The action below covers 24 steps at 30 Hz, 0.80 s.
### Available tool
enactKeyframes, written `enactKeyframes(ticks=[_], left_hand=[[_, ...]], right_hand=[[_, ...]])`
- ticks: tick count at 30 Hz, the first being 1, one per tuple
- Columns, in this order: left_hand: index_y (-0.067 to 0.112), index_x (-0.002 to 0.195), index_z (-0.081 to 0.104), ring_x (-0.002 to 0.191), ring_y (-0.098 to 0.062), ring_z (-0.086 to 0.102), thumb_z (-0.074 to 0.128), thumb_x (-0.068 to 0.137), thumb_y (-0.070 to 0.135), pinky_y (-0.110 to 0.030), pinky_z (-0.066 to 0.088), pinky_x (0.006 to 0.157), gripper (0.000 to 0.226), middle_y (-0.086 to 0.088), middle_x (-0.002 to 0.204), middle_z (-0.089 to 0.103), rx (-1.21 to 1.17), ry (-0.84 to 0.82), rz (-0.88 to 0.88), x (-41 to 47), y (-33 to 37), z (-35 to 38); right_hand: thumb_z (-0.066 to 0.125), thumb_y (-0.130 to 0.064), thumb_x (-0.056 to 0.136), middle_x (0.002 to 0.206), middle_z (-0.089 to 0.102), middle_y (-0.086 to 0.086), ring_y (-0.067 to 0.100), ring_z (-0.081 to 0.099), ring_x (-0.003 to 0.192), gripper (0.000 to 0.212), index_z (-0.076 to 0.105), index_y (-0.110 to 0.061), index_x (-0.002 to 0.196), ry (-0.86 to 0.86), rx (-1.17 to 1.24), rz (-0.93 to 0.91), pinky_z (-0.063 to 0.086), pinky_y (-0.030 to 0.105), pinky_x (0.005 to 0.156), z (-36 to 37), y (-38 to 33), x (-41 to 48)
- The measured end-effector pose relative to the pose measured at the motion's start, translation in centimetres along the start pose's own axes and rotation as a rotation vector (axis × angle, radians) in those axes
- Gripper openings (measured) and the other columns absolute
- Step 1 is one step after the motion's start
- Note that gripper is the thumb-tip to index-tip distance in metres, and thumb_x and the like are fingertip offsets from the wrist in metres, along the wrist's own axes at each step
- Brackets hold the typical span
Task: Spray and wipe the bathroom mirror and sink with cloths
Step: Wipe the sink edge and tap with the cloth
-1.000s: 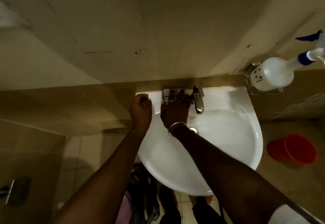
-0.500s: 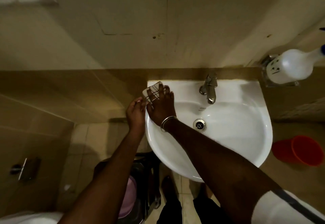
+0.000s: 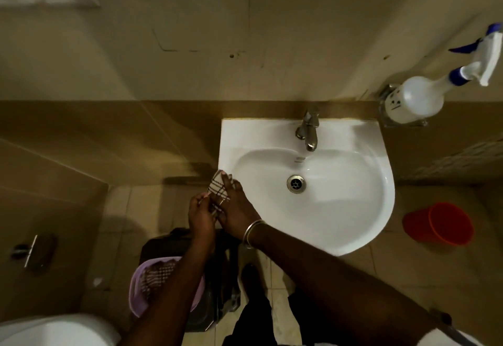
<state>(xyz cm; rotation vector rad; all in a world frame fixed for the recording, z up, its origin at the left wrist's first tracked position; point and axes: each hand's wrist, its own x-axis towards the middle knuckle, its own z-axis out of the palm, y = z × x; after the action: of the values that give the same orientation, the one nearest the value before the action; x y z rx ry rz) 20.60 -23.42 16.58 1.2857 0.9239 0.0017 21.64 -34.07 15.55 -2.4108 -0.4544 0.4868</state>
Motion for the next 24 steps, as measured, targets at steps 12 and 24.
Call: enactKeyframes(ticks=[12,24], left_hand=[[0.017,0.132,0.062,0.113,-0.017,0.061,0.059,0.098,0.010,-0.031,0.049,0.096,0.035,0.001,0.126,0.065,0.523,-0.093,0.257,-8.2,-1.6,-1.5],[0.025,0.132,0.062,0.134,-0.011,0.050,0.059,0.102,0.011,-0.032,0.039,0.116,0.033,0.001,0.145,0.058,0.610,-0.335,0.521,-14.2,-4.4,3.8]], right_hand=[[0.055,-0.016,0.083,0.169,0.021,0.013,0.038,0.048,0.131,0.069,0.047,-0.035,0.149,-0.101,-0.270,-0.315,0.053,0.045,0.095,-3.1,4.6,-12.2],[0.034,-0.022,0.099,0.157,0.044,0.018,0.039,0.057,0.124,0.054,0.048,-0.036,0.149,-0.218,-0.606,-0.525,0.054,0.049,0.090,-9.5,14.3,-20.0]])
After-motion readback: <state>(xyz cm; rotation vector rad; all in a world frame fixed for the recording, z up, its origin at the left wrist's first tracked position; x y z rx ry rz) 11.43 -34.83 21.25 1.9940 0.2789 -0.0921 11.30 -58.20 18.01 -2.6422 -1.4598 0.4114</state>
